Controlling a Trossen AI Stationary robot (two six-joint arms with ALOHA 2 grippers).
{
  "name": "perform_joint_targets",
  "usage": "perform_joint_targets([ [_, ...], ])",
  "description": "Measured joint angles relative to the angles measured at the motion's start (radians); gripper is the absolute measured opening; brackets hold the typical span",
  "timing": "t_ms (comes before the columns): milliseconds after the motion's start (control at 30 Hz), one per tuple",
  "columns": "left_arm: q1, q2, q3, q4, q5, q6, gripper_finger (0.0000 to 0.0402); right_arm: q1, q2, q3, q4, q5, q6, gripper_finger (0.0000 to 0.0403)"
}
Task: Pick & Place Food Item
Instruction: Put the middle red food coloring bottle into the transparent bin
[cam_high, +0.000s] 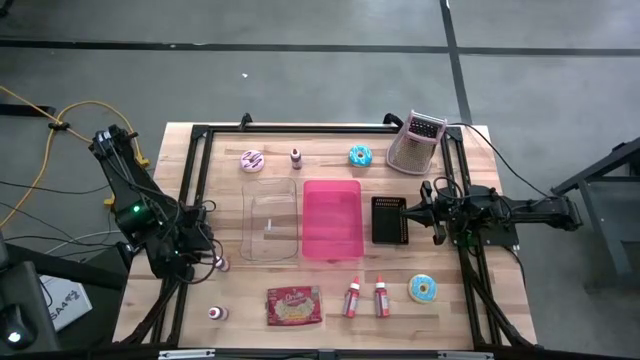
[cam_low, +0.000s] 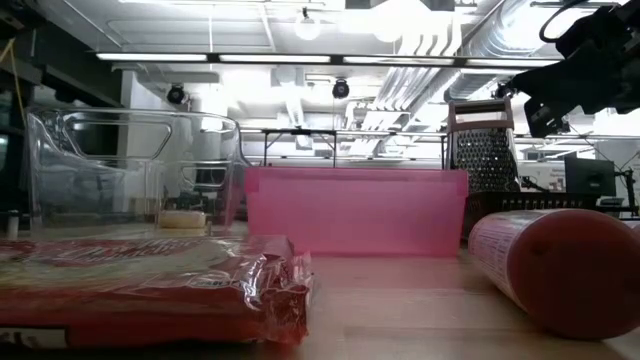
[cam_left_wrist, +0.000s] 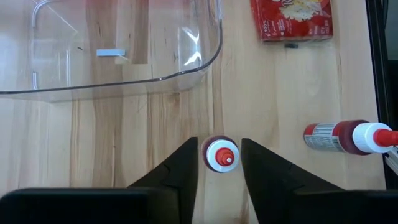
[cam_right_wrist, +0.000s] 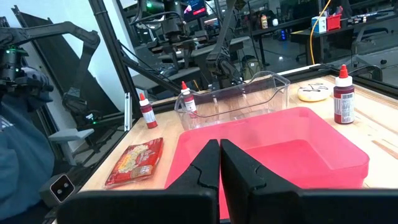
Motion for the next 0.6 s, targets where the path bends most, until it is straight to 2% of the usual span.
perform_joint_targets([
  [333, 0.0, 0.0, 0.0, -0.001, -0.002, 0.028, 0.0174, 0.0, 0.0, 0.0, 0.0, 0.0, 0.0, 0.0002],
  [600, 0.0, 0.002, -0.003, -0.011, -0.002, 0.036, 0.0189, 0.0, 0.0, 0.0, 0.0, 0.0, 0.0, 0.0002],
])
